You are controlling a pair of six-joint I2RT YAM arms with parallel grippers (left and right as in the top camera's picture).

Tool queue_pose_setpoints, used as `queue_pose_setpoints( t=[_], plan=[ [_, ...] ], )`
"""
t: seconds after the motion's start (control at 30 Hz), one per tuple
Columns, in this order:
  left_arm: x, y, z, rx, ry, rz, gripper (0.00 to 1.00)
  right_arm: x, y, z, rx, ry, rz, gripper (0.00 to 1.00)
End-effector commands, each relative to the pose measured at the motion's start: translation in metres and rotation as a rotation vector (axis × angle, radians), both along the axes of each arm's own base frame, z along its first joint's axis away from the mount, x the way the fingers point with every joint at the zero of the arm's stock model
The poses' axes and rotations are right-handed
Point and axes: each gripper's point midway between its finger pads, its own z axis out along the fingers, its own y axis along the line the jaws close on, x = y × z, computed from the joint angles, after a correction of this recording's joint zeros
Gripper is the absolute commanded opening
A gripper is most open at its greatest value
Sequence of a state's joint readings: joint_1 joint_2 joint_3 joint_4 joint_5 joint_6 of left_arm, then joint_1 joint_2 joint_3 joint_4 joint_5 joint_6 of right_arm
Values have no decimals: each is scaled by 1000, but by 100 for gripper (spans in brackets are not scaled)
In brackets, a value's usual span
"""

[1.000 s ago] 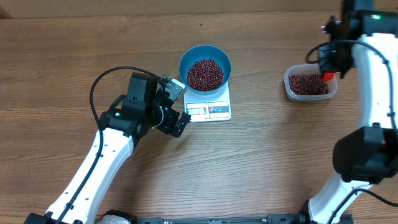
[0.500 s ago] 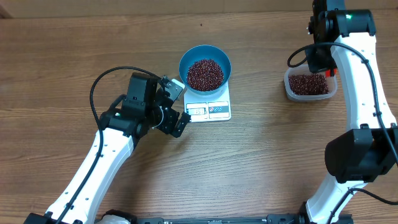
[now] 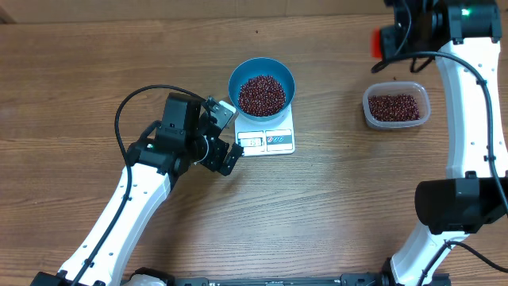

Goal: Scoop item into bowl and weigh 150g on scale

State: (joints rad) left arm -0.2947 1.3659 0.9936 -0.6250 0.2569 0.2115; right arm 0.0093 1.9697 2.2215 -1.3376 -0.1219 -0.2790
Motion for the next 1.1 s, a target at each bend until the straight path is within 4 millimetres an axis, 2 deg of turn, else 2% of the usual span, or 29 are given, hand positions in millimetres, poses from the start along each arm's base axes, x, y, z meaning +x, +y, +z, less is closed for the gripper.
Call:
queue_pose_setpoints(
  t=[0.0, 0.1, 0.23, 0.53, 0.97, 1.07],
  plan=[
    [0, 0, -3, -3, 12, 7, 100, -11, 74, 38, 293, -76, 252, 4],
    [0, 0, -3, -3, 12, 7, 100, -15, 104, 43, 319, -90, 329, 4],
    [0, 0, -3, -3, 12, 7, 99, -23, 135, 39, 299, -78, 396, 4],
    [0, 0, -3, -3, 12, 7, 100, -32, 183, 4, 254, 8, 478, 4],
    [0, 0, -3, -3, 12, 7, 99, -23, 195, -57, 60, 100, 456, 4],
    [0, 0, -3, -3, 12, 7, 100, -20, 196, -65, 36, 107, 451, 4]
  ],
)
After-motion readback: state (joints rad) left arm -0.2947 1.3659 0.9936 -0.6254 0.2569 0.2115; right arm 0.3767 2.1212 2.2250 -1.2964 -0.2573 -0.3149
